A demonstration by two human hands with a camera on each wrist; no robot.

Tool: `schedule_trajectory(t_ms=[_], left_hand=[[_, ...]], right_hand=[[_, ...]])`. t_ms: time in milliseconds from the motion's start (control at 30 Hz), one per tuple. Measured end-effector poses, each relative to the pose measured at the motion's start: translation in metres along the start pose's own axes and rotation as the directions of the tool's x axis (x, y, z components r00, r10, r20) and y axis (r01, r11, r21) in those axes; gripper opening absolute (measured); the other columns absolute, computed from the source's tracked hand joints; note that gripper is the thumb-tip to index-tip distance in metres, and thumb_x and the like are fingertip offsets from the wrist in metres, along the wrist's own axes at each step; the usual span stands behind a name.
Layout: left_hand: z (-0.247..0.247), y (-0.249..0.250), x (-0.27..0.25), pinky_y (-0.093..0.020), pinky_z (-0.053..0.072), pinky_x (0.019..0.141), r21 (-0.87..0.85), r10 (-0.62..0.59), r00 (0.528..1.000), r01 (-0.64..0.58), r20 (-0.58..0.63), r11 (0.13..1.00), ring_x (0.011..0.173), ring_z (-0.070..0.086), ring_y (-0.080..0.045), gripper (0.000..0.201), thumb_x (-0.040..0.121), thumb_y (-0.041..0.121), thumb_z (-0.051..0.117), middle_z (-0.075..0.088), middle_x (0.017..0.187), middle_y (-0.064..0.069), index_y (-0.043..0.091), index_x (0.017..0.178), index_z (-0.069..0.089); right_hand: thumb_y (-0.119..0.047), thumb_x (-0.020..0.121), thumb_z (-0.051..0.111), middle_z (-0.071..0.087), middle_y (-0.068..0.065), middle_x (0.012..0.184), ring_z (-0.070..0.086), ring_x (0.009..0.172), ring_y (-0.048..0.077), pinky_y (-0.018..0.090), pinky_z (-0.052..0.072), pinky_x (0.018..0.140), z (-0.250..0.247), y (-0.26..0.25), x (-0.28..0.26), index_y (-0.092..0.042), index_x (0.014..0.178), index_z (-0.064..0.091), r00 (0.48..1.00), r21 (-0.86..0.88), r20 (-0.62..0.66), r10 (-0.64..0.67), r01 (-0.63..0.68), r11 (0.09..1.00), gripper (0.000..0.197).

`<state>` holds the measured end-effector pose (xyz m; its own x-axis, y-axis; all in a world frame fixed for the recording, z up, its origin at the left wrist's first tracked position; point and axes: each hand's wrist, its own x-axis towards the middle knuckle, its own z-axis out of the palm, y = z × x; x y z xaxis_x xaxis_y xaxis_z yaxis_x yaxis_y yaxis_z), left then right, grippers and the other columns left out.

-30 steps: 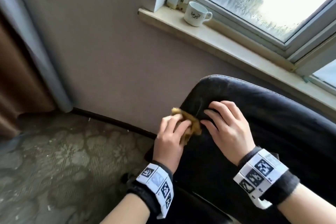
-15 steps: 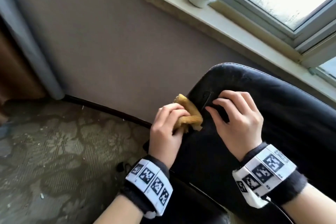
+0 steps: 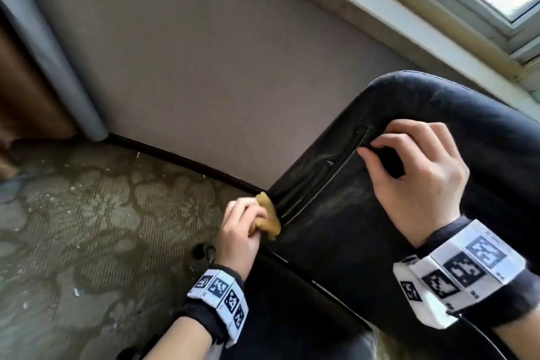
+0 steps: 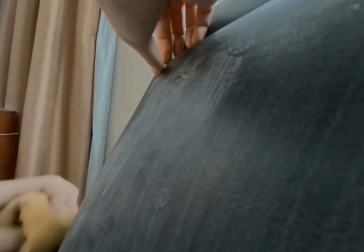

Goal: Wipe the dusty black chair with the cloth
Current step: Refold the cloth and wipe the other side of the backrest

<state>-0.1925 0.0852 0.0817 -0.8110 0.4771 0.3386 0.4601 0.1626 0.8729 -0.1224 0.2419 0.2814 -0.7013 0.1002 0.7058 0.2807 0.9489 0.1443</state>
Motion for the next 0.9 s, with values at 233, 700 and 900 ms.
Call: schedule_trajectory(t_ms=[233,700,900], left_hand=[[0.009,0.074,0.034,-0.02,0.04,0.096,-0.148,0.266,0.959,-0.278,-0.093,0.949,0.1,0.05,-0.019,0.024,0.075,-0.002,0.057,0.052,0.104,0.003,0.019,0.088,0.059],[0.001,-0.017,-0.033,-0.012,0.04,0.089,-0.02,-0.166,0.984,0.165,-0.07,0.986,0.095,0.052,-0.015,0.028,0.065,-0.009,0.066,0.053,0.1,0.006,0.012,0.083,0.07],[0.026,0.028,-0.012,-0.024,0.038,0.107,-0.186,0.004,1.0,-0.004,-0.003,0.983,0.12,0.05,-0.013,0.045,0.074,-0.006,0.054,0.055,0.125,-0.002,0.017,0.112,0.06]], right_hand=[[-0.013,0.081,0.072,0.069,0.012,0.083,0.055,0.076,0.024,0.019,0.041,0.073,-0.001,-0.003,0.001,-0.002,0.071,0.07,1.0,-0.006,0.006,0.016,-0.016,1.0,0.016],[-0.015,0.083,0.071,0.068,0.012,0.082,0.055,0.073,0.03,0.017,0.034,0.071,-0.002,0.008,-0.002,-0.001,0.068,0.068,0.999,-0.054,0.029,0.03,-0.029,0.998,0.021],[-0.016,0.083,0.07,0.068,0.012,0.082,0.056,0.073,0.03,0.019,0.036,0.07,-0.003,0.008,-0.003,-0.002,0.068,0.069,0.999,-0.055,0.027,0.036,-0.035,0.998,0.021]])
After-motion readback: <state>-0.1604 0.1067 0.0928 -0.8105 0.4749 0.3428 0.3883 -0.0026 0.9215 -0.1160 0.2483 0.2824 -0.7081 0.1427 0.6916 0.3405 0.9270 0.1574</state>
